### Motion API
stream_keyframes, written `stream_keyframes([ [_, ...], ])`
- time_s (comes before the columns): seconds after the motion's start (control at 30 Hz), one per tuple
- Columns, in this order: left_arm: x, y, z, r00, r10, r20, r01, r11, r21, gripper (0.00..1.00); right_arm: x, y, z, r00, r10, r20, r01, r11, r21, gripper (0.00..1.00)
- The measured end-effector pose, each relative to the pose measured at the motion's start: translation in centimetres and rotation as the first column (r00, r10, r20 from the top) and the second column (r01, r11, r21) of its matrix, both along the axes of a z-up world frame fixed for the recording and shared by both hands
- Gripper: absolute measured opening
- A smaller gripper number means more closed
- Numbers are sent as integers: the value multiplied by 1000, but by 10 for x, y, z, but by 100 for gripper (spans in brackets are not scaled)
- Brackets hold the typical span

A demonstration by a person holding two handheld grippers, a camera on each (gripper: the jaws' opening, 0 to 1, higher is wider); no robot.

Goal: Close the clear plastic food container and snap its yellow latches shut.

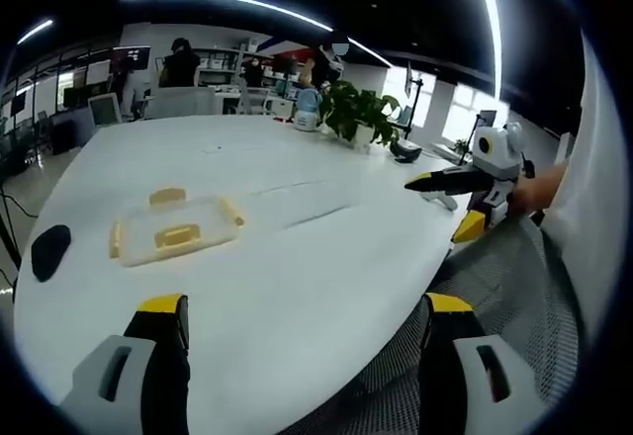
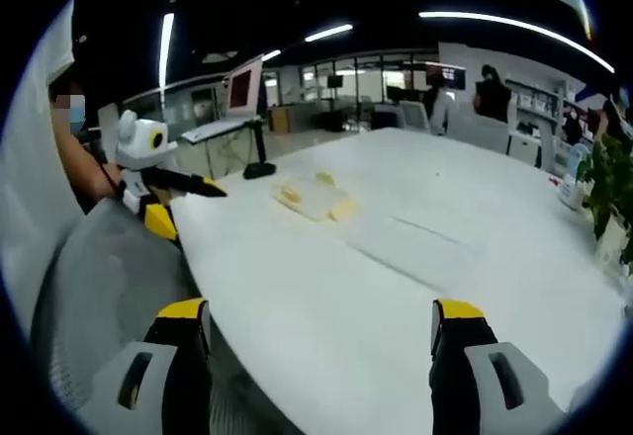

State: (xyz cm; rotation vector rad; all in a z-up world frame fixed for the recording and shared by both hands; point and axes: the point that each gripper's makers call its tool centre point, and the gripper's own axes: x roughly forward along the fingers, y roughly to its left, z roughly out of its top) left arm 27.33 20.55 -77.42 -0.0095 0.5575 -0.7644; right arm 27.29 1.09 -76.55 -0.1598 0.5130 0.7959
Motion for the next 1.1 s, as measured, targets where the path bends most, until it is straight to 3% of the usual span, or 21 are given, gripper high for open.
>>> stream_keyframes([
  [0.23,4,0,2,1000,-29,-7,29,999,-18,99,6,2,-3,999,10,-39,-10,1000,-14,93],
  [0.43,11,6,3,998,-56,12,56,998,6,98,24,15,5,999,30,-21,-30,999,-13,92],
  [0.57,15,11,2,999,-43,8,43,999,12,98,27,21,0,997,77,-19,-78,995,-54,91],
  [1.1,33,16,4,998,-60,22,59,998,35,97,46,27,3,992,122,-11,-123,988,-89,88],
])
